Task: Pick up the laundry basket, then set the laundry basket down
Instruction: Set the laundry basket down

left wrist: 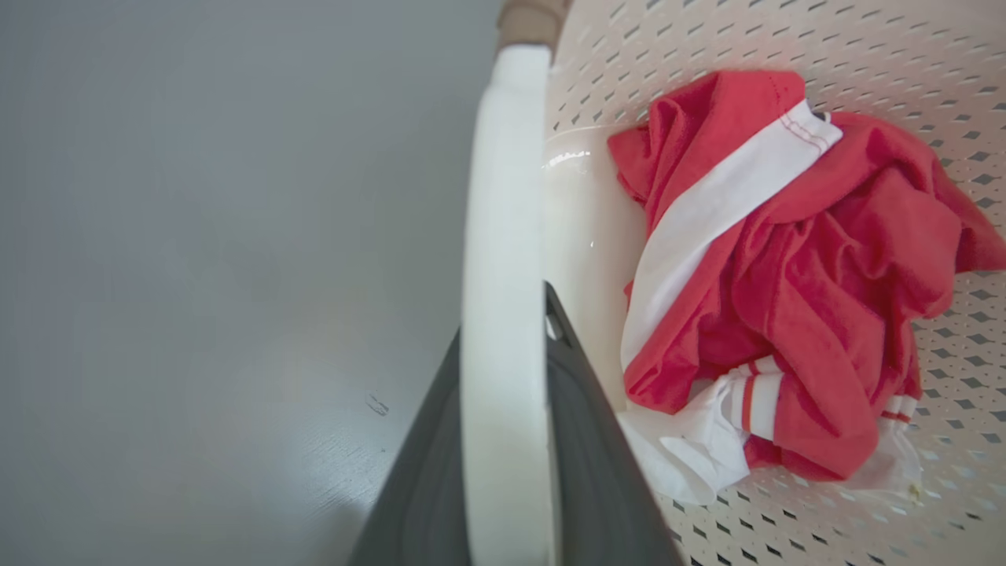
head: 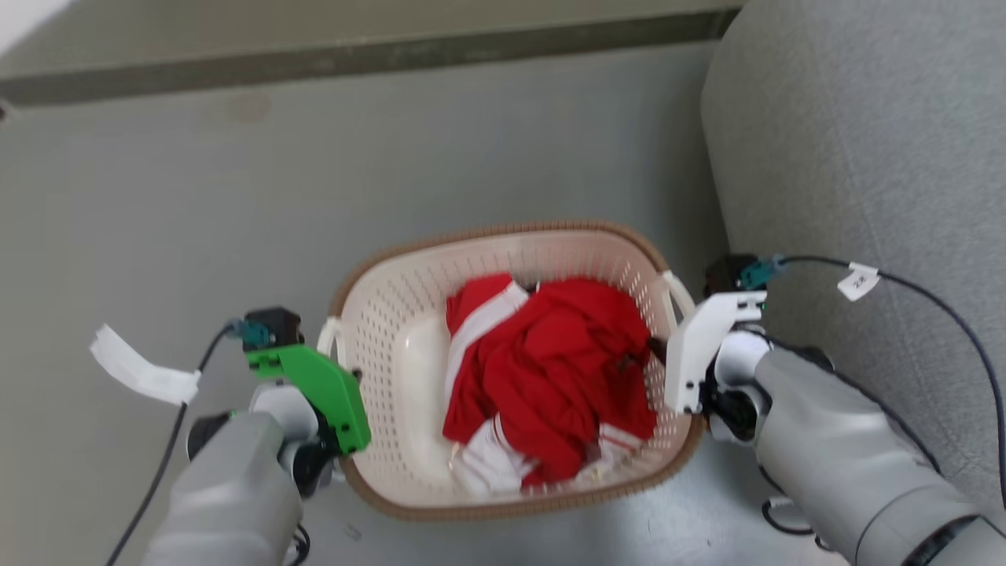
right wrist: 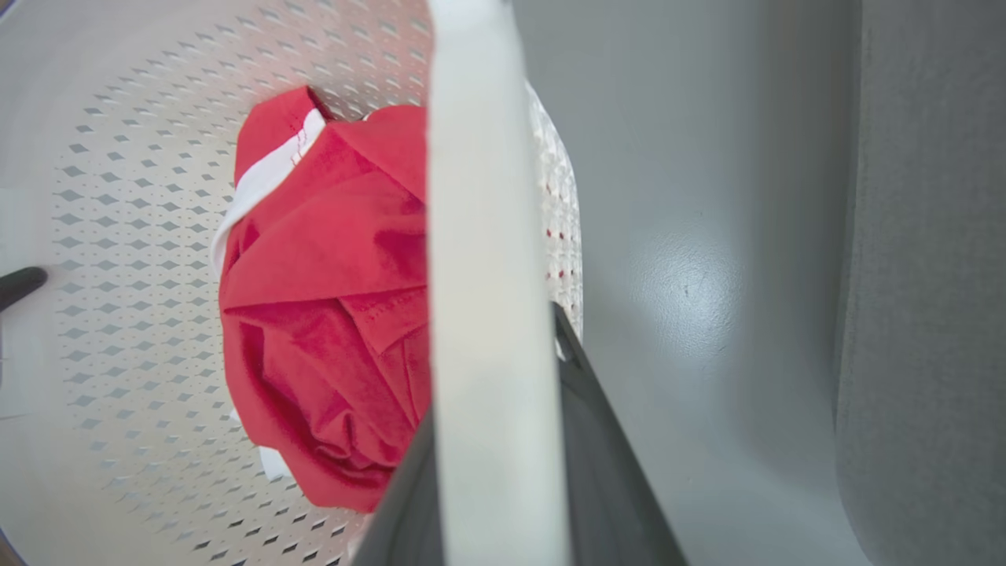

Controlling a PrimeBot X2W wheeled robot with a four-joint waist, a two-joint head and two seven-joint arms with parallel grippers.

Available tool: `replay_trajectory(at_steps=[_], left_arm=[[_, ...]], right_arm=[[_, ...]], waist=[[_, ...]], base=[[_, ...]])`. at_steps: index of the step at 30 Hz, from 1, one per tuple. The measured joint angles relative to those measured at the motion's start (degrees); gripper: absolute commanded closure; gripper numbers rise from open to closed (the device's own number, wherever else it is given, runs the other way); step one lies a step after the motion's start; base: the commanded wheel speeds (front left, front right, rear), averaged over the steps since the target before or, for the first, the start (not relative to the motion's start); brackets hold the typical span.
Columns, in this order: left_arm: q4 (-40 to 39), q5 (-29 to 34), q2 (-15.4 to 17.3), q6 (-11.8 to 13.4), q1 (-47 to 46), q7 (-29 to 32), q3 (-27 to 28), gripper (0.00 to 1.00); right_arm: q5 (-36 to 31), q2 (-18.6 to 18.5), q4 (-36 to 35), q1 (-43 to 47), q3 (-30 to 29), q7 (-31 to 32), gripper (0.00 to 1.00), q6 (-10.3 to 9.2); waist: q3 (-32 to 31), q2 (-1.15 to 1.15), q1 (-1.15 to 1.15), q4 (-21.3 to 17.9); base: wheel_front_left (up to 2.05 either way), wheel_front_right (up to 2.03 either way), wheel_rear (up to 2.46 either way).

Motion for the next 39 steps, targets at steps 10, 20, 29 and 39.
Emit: replay_trajectory(at_steps=[10, 20, 29, 39], left_arm=[[-0.68, 1.18, 0.78, 0.0, -4.18, -3.42, 0.03, 1.0], [-0.81, 2.0, 1.26, 0.0, -7.75, -6.35, 0.0, 1.0], [-1.07, 2.45, 1.46, -0.01, -10.74, -9.11, -0.05, 1.0], [-0.97, 2.54, 1.45, -0.01, -12.5, -11.48, -0.25, 1.0]], right_arm=[[-0.11, -0.12, -0.12, -3.97, -0.05, -3.64, 1.0, 0.01], [-0.11, -0.11, -0.11, -7.42, -0.31, -6.17, 1.0, 0.01], [-0.3, -0.24, 0.08, -10.27, -0.58, -9.11, 1.0, 0.03], [-0.3, -0.08, 0.78, -11.67, -0.93, -12.29, 1.0, 0.1]], waist=[[7.57, 0.0, 0.0, 0.07], [15.1, 0.0, 0.0, -0.17], [21.17, 0.0, 0.01, -0.52], [26.9, 0.0, 0.01, -0.43]], base=[[0.0, 0.0, 0.0], [0.0, 0.0, 0.0], [0.0, 0.0, 0.0], [0.0, 0.0, 0.0]])
